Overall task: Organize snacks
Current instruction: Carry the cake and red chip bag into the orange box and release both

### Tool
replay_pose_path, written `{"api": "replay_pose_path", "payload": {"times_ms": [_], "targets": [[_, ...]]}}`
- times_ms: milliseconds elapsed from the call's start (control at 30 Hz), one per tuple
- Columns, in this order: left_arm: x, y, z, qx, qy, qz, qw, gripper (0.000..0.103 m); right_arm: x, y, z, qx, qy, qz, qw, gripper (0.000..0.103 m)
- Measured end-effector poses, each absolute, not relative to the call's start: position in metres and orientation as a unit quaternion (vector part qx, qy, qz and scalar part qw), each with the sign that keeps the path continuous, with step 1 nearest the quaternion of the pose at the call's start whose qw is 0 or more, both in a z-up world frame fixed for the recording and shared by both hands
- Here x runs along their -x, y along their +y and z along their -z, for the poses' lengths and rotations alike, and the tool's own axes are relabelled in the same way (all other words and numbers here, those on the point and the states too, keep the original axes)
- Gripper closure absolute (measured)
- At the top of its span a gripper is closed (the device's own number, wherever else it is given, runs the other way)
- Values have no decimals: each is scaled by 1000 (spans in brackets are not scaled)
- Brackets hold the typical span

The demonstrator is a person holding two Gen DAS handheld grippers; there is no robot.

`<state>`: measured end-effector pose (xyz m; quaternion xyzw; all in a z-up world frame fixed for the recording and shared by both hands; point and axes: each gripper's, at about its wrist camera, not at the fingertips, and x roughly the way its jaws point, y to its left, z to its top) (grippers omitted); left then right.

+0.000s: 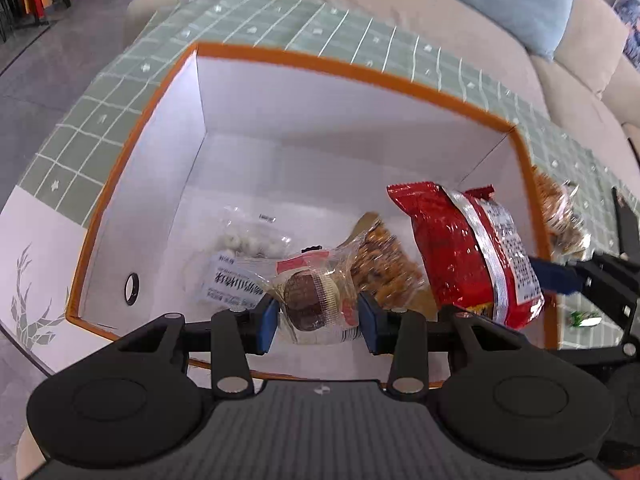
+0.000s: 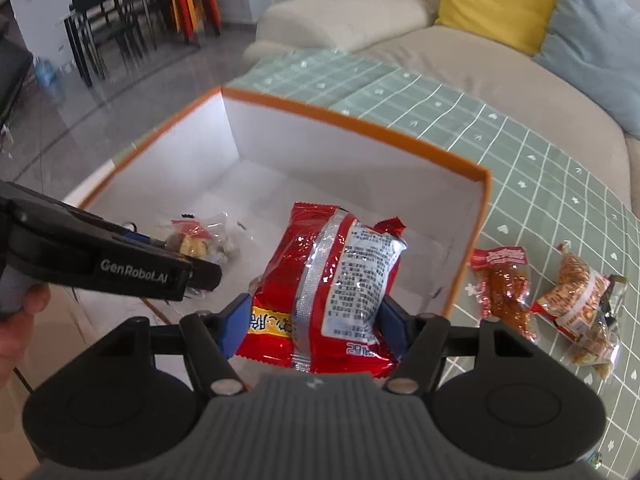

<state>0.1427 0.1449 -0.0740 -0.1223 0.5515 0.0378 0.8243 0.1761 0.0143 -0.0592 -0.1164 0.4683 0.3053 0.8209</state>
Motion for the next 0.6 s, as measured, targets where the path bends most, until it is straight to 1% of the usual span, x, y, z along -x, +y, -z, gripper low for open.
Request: {"api": "replay_pose_path", "payload": {"times_ms": [300, 600], "targets": [[-155, 145, 87, 86, 577, -35, 812, 56, -190, 35, 85, 152, 505, -293, 798, 37], [-166, 141, 97, 49, 595, -37, 802, 55, -195, 45, 87, 162, 511, -295, 791, 36]]}}
